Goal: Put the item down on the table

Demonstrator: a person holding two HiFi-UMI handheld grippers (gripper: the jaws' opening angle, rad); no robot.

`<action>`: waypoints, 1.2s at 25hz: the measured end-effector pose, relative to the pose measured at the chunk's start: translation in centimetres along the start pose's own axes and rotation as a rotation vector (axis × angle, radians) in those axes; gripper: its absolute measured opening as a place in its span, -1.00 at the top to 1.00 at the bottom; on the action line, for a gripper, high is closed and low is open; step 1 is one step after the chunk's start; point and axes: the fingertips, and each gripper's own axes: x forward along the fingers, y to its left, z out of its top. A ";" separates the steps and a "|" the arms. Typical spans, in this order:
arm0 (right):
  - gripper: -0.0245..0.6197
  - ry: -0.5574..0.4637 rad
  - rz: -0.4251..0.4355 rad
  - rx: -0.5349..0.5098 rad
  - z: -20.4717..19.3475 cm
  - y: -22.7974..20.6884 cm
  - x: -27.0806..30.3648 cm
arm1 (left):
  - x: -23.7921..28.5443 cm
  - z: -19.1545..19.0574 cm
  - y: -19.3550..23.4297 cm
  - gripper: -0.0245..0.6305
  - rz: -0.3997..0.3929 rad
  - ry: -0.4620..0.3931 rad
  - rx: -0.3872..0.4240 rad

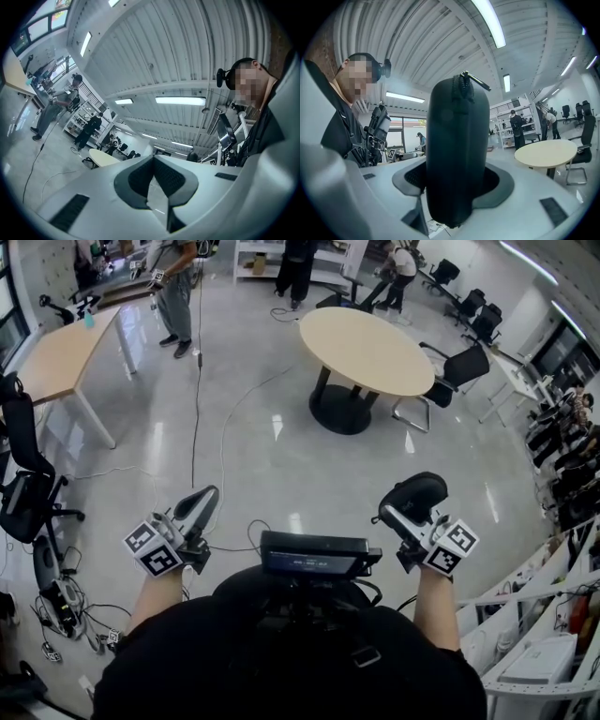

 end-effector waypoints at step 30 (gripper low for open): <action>0.09 -0.086 0.074 0.030 4.2 -27.0 -12.0 | 28.3 -8.9 -6.3 0.92 0.021 0.036 0.056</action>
